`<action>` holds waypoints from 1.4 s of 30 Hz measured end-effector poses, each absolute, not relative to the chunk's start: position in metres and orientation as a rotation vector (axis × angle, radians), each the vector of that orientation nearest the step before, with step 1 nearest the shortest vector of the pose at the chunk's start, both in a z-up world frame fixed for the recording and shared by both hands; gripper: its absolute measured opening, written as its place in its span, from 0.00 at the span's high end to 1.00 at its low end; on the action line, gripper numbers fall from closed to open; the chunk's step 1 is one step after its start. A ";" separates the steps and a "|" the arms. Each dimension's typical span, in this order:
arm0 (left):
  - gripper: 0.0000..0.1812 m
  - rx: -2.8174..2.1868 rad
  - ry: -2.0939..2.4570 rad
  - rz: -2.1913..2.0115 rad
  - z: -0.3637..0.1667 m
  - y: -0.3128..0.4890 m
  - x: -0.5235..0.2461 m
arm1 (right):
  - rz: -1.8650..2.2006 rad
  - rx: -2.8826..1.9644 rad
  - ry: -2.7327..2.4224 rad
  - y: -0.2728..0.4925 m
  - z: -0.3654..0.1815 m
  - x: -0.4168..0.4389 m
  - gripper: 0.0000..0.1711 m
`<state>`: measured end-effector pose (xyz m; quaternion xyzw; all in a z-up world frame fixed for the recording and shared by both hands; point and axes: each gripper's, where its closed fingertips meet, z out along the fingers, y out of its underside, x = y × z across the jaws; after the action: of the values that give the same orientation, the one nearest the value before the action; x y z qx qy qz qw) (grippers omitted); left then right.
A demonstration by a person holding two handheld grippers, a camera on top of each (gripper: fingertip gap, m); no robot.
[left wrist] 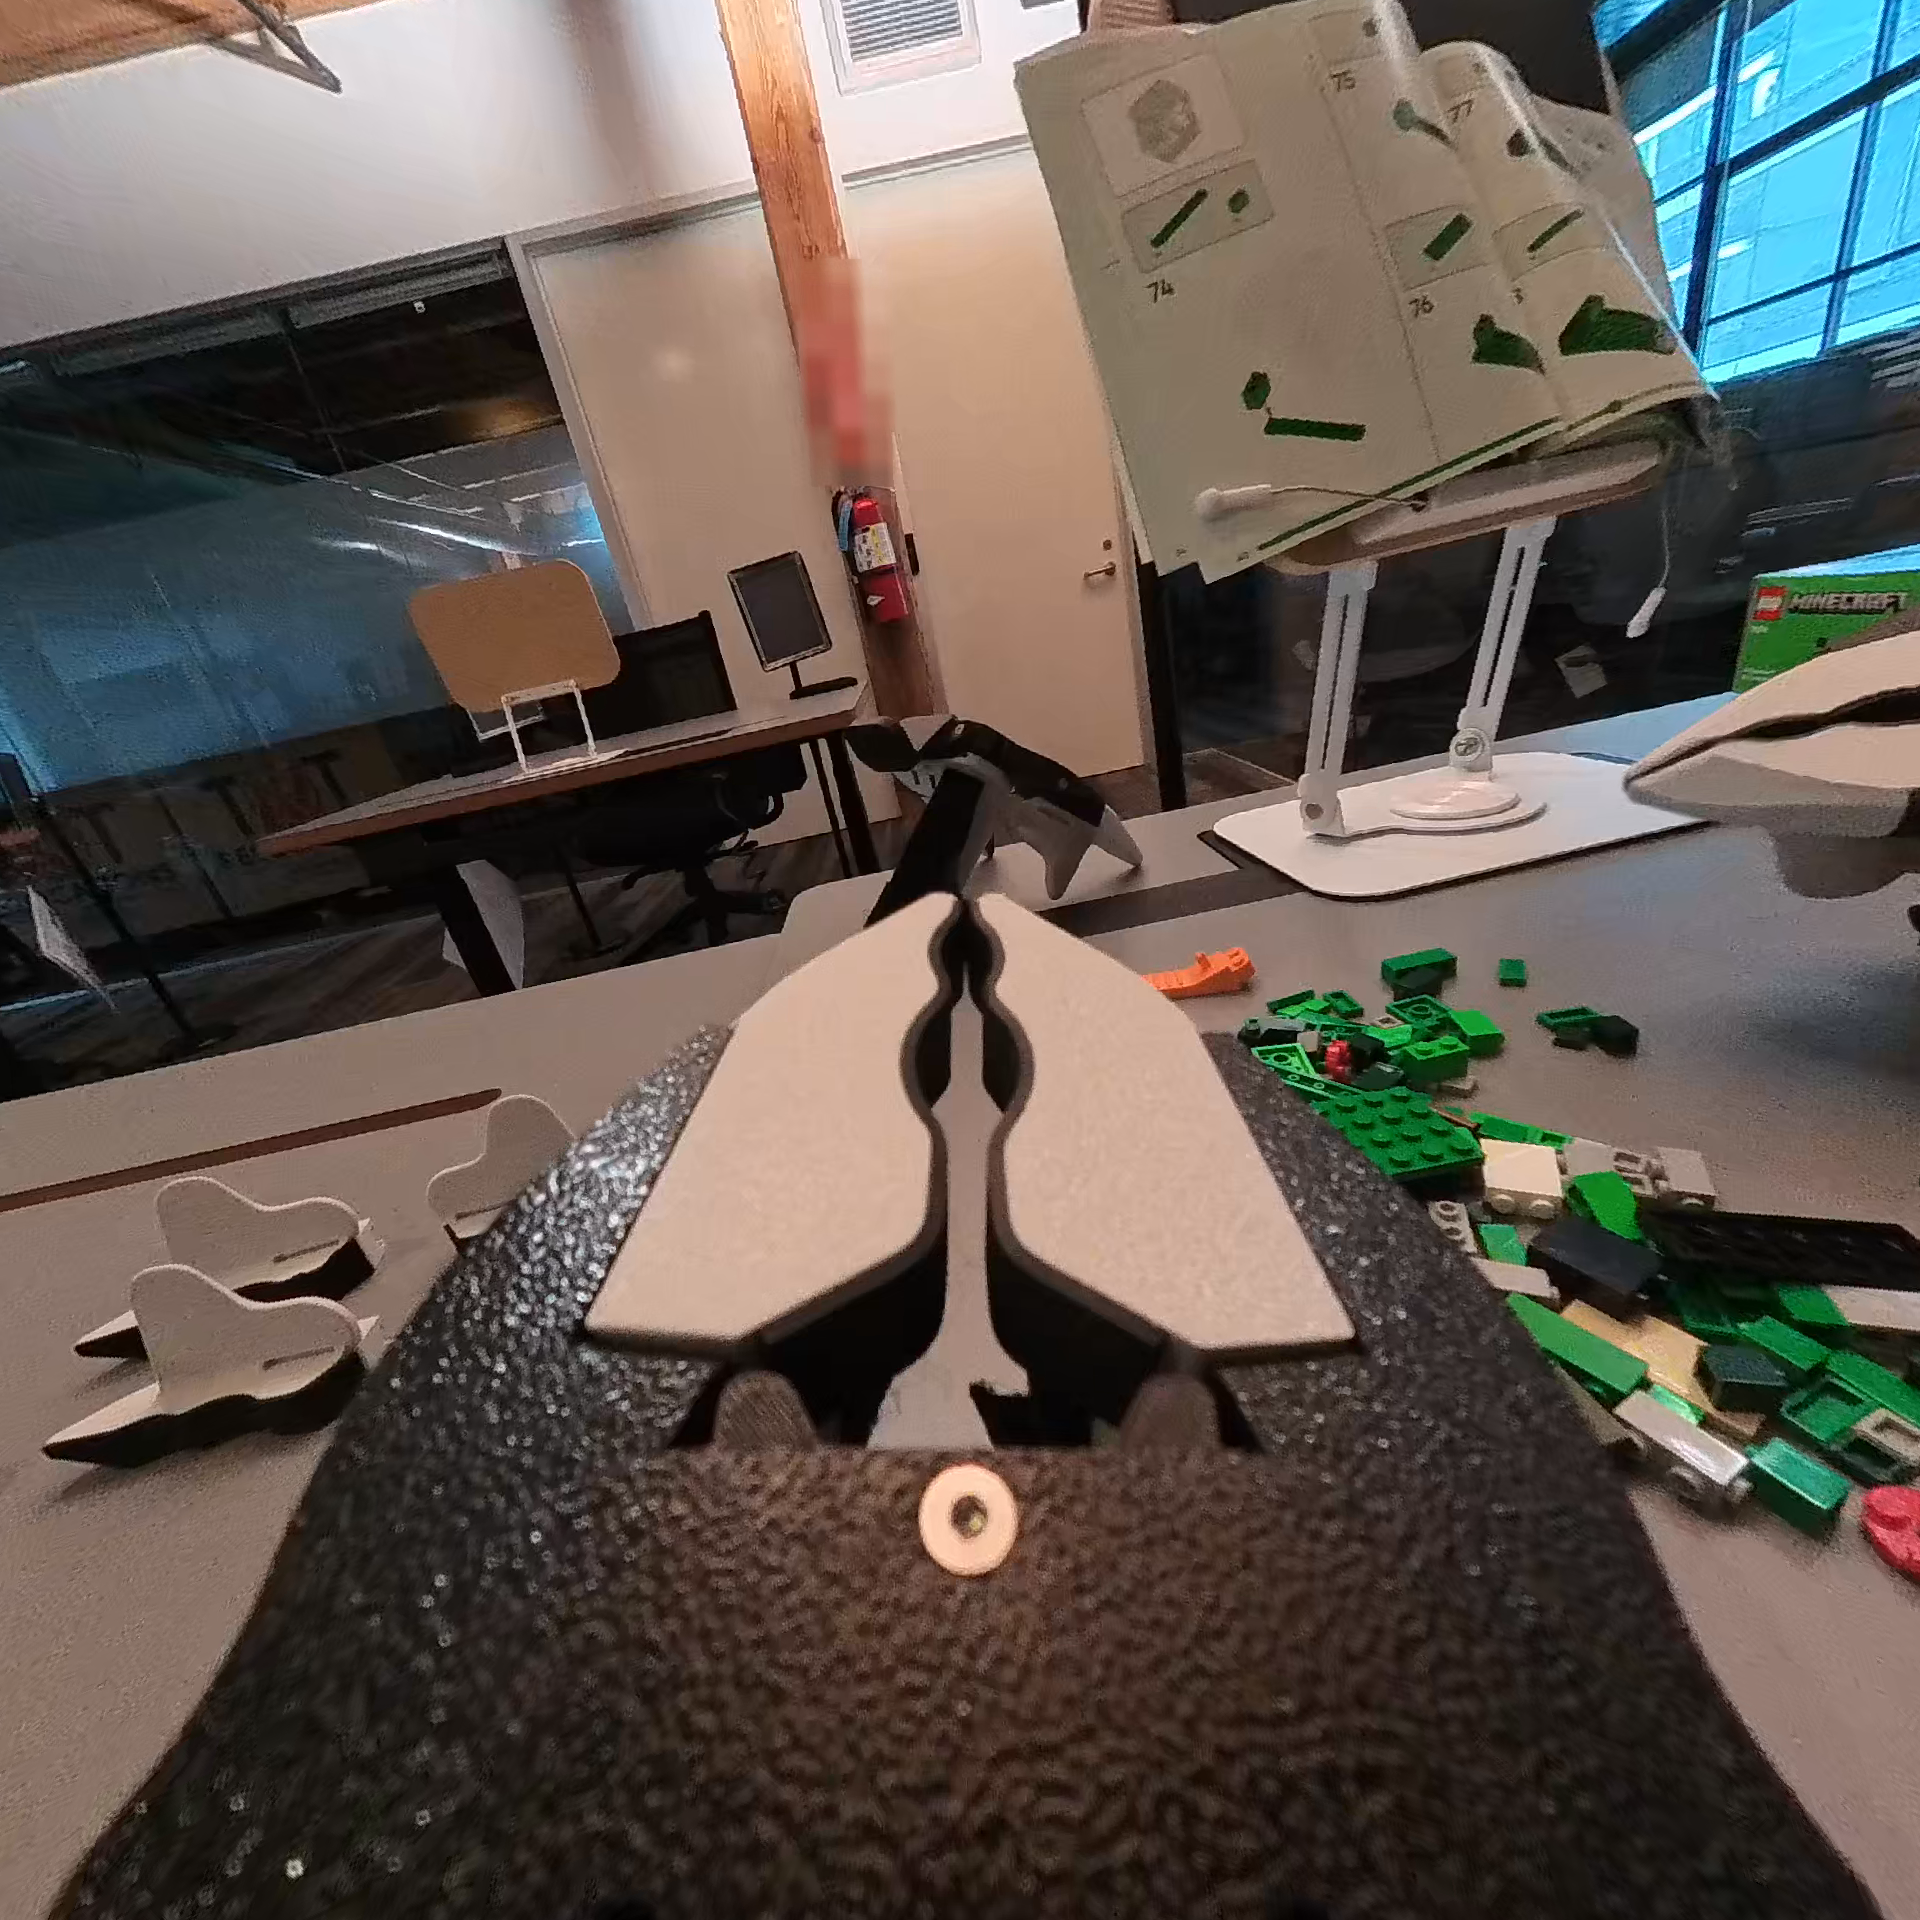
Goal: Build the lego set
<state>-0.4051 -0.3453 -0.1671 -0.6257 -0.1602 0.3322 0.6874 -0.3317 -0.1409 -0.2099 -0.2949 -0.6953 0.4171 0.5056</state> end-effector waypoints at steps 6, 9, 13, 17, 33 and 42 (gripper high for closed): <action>1.00 -1.401 -0.358 0.738 -0.167 -0.346 -0.405 | 1.027 -0.737 -1.658 -0.137 -0.208 -0.332 1.00; 1.00 -1.403 -0.355 0.735 -0.168 -0.345 -0.405 | 1.017 -0.742 -1.664 -0.137 -0.210 -0.333 1.00; 1.00 -1.406 -0.348 0.733 -0.168 -0.344 -0.404 | 0.992 -0.707 -1.708 -0.143 -0.215 -0.333 1.00; 1.00 -1.407 -0.341 0.729 -0.168 -0.342 -0.403 | 1.228 -0.641 -2.008 -0.199 -0.223 -0.320 1.00; 1.00 -1.400 -0.317 0.735 -0.165 -0.342 -0.401 | 0.995 -0.798 -2.545 -0.320 -0.268 -0.326 0.92; 1.00 -1.407 -0.303 0.730 -0.166 -0.339 -0.399 | 0.960 -0.823 -2.610 -0.320 -0.276 -0.323 0.90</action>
<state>-0.3994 -0.3389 -0.1661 -0.6298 -0.1355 0.3265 0.6917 -0.3231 -0.3198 -0.2759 -0.2816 -0.8934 0.3287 0.1204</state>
